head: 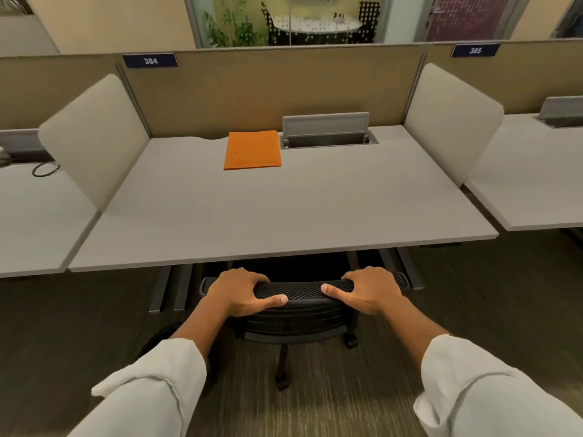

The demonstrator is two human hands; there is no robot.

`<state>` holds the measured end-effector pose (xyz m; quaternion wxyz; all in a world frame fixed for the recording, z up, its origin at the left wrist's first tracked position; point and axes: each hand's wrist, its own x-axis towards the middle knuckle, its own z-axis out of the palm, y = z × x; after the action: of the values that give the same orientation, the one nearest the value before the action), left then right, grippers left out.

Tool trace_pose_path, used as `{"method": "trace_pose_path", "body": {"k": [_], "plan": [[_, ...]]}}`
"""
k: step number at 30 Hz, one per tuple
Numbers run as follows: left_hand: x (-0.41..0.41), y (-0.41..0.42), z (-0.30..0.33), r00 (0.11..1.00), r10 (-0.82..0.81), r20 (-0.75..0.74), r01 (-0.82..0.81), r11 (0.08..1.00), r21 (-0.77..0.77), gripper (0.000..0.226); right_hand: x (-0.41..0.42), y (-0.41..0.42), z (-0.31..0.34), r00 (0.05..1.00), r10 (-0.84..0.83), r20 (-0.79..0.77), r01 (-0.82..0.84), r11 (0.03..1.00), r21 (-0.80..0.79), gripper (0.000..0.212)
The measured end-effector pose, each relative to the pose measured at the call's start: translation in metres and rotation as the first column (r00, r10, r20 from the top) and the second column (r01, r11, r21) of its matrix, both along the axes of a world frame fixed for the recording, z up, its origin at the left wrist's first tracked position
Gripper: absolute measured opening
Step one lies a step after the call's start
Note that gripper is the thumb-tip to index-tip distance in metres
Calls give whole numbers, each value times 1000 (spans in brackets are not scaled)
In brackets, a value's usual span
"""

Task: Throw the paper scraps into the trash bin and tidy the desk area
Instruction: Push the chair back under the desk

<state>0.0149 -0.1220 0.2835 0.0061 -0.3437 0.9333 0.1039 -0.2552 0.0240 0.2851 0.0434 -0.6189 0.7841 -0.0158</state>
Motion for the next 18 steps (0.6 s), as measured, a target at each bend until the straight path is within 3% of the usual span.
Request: {"method": "trace_pose_path", "body": {"k": [15, 18], "plan": [[-33, -70, -6, 994, 100, -50, -97, 994, 51, 70, -45, -90, -6, 996, 90, -5, -90, 996, -10, 108], [-39, -78, -6, 994, 109, -18, -109, 993, 43, 75, -53, -100, -2, 994, 110, 15, -110, 994, 6, 102]]}}
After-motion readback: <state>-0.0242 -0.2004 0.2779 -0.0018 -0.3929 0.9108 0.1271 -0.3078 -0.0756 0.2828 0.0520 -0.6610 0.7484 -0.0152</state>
